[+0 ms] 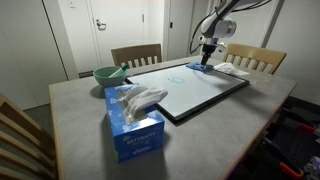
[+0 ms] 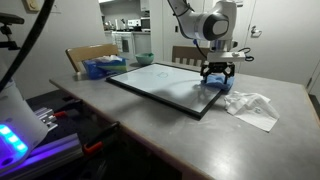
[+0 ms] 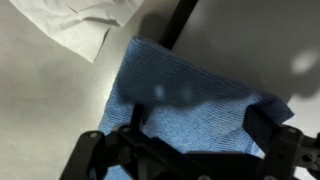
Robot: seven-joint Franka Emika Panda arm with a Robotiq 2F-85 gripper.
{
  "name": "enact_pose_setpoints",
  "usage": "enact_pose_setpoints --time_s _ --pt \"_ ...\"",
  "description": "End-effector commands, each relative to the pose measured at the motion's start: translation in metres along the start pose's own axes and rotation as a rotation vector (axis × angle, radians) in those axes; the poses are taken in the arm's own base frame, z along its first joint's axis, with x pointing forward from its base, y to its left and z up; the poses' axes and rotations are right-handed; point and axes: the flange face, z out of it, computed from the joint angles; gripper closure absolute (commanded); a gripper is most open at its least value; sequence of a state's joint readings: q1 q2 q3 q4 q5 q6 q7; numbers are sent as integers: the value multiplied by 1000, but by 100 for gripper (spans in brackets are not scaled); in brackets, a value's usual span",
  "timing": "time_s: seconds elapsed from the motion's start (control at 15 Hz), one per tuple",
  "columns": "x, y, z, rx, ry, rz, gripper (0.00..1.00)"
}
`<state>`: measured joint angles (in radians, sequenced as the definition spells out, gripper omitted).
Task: Use the blue towel to clean the whiteboard
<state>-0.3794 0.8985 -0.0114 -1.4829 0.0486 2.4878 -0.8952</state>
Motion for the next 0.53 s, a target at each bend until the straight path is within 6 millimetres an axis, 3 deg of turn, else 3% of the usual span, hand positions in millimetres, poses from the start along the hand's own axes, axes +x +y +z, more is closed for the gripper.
enact_pose_setpoints --time_s 0.0,0.47 --pt "-6 1 25 36 -1 30 27" --pt "-1 1 15 84 -37 55 76"
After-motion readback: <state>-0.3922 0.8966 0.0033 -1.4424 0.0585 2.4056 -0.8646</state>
